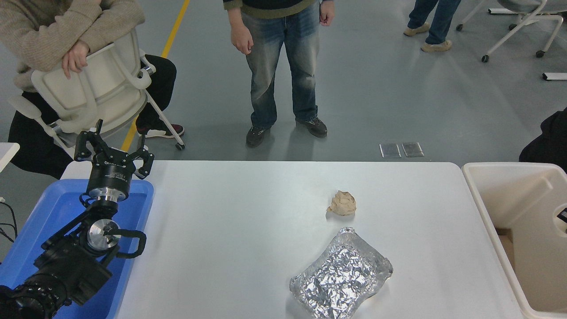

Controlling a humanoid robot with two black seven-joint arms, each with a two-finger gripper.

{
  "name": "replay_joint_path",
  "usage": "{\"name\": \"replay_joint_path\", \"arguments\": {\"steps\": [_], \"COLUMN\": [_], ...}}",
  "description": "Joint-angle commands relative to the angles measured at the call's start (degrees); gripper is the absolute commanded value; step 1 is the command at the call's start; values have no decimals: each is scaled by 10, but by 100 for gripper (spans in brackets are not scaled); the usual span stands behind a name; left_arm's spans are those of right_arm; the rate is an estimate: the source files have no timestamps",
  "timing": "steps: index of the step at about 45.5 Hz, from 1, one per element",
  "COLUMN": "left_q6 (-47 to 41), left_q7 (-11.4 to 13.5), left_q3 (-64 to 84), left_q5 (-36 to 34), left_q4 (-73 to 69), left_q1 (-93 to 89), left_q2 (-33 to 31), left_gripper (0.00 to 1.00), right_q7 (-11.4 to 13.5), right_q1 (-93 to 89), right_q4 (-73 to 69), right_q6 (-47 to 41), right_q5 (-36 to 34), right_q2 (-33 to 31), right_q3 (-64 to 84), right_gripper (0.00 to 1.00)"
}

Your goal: Pick up paper cup place in dustbin

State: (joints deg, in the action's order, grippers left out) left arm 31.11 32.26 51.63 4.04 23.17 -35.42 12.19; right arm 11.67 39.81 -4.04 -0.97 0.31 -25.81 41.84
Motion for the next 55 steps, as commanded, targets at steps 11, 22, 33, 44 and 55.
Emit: {"name": "replay_joint_path", "arguments": {"steps": [11, 22, 33, 44, 55], "left_q6": [0, 0, 0, 0, 0], "left_q7": [0, 0, 0, 0, 0], "left_q3": [0, 0, 0, 0, 0], "left_q5": [0, 0, 0, 0, 0], "left_q4": [0, 0, 0, -1, -1], "left_q1": [0, 0, 0, 0, 0], "left_q2": [0, 0, 0, -1, -1], "left_gripper": [99, 99, 99, 99, 99], "right_q7": [5, 5, 0, -1, -1], "right_q1": [-61, -61, -61, -50, 24], "right_q4": [51, 53, 46, 18, -127], "right_q6": [65, 69, 127, 127, 127], "right_q5": [-6, -2, -6, -7, -7], "right_q2": [43, 47, 46, 35, -25], "right_q3": [-14, -10, -12, -15, -15], "right_gripper": [0, 17, 77, 77, 77]}}
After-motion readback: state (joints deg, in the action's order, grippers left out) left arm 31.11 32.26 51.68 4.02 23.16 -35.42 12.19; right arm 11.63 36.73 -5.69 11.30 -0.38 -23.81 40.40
